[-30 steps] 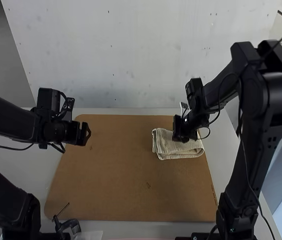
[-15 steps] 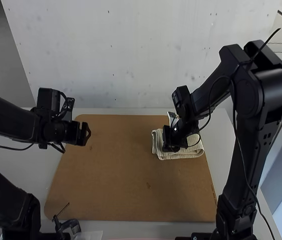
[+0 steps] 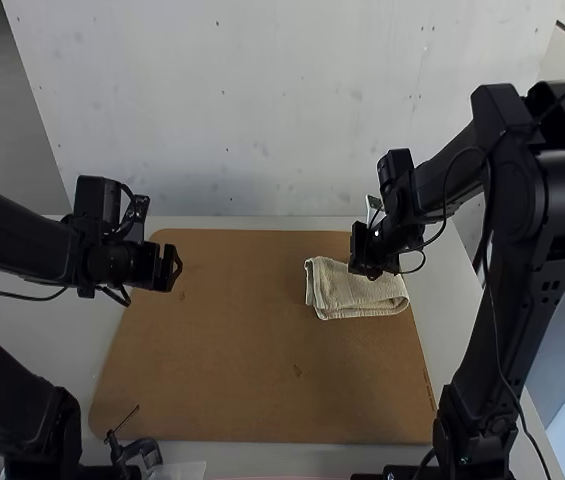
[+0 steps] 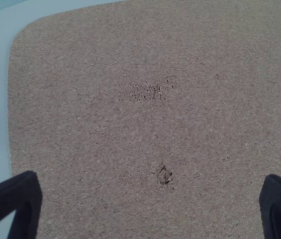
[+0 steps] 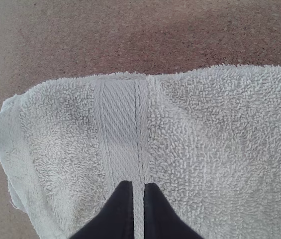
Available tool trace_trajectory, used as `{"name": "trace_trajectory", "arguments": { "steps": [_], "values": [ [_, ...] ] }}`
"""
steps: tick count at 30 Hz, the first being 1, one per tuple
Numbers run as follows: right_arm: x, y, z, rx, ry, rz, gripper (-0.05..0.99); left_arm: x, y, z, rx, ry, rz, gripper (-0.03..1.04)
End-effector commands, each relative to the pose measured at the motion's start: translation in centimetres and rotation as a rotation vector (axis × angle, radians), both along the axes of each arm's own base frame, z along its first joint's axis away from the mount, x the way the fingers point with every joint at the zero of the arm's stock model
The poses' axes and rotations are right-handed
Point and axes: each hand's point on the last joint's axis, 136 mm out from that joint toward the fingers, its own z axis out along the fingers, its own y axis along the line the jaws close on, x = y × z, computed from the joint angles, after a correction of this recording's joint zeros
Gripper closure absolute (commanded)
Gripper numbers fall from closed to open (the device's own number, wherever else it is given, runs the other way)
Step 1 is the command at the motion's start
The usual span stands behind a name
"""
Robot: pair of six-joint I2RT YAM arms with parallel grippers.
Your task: Fold the towel.
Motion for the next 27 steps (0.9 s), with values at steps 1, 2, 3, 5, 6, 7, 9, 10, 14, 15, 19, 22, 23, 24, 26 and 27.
{"name": "trace_trajectory", "arguments": {
  "steps": [1, 2, 3, 5, 6, 7, 9, 10, 14, 15, 19, 22, 23, 24, 26, 27],
  "values": [
    [-0.7, 1.0, -1.6, -0.006, 0.035, 0.037, 0.91, -0.3, -0.2, 0.4, -0.015, -0.018, -0.002, 0.03],
    [-1.0, 1.2, -2.2, -0.009, 0.045, 0.044, 0.91, -0.3, -0.2, 0.4, -0.015, -0.018, -0.002, 0.03],
    [-1.2, 1.4, -2.7, -0.018, 0.05, 0.05, 0.91, -0.3, -0.1, 0.4, -0.015, -0.018, 0.0, 0.03],
    [-1.7, 1.7, -3.7, -0.028, 0.063, 0.062, 0.91, -0.3, -0.1, 0.4, -0.015, -0.018, 0.0, 0.03],
    [-1.9, 1.8, -4.0, -0.033, 0.072, 0.066, 0.91, -0.3, -0.2, 0.4, -0.015, -0.018, -0.002, 0.03],
    [-2.0, 2.0, -4.1, -0.035, 0.074, 0.072, 0.91, -0.3, -0.2, 0.4, -0.015, -0.018, -0.002, 0.03],
    [-2.3, 2.3, -4.1, -0.034, 0.078, 0.082, 0.91, -0.3, -0.1, 0.4, -0.015, -0.018, 0.0, 0.03],
    [-2.3, 2.5, -3.9, -0.033, 0.074, 0.085, 0.91, -0.3, -0.1, 0.4, -0.015, -0.018, 0.0, 0.03],
    [-2.8, 4.1, -2.6, -0.014, 0.053, 0.106, 0.91, -0.3, -0.1, 0.4, -0.015, -0.018, 0.0, 0.03],
    [-2.9, 4.6, -2.2, -0.005, 0.049, 0.106, 0.91, -0.3, -0.1, 0.4, -0.015, -0.018, 0.0, 0.03],
    [-3.4, 5.8, -1.3, 0.018, 0.04, 0.118, 0.91, -0.3, -0.1, 0.4, -0.015, -0.018, 0.0, 0.03],
    [-2.9, 6.0, -0.4, 0.035, 0.014, 0.109, 0.91, -0.3, -0.1, 0.4, -0.015, -0.02, 0.0, 0.03],
    [-2.8, 6.0, -0.3, 0.035, 0.011, 0.108, 0.91, -0.3, -0.1, 0.4, -0.015, -0.02, 0.0, 0.03],
    [-2.7, 6.1, -0.4, 0.035, 0.011, 0.108, 0.91, -0.3, -0.1, 0.4, -0.015, -0.02, 0.0, 0.03],
    [-2.7, 6.2, -0.8, 0.035, 0.017, 0.11, 0.91, -0.3, -0.1, 0.5, -0.015, -0.021, 0.0, 0.03],
    [-2.8, 6.5, -1.2, 0.036, 0.024, 0.11, 0.91, -0.3, -0.2, 0.5, -0.015, -0.021, -0.002, 0.03]
  ]
}}
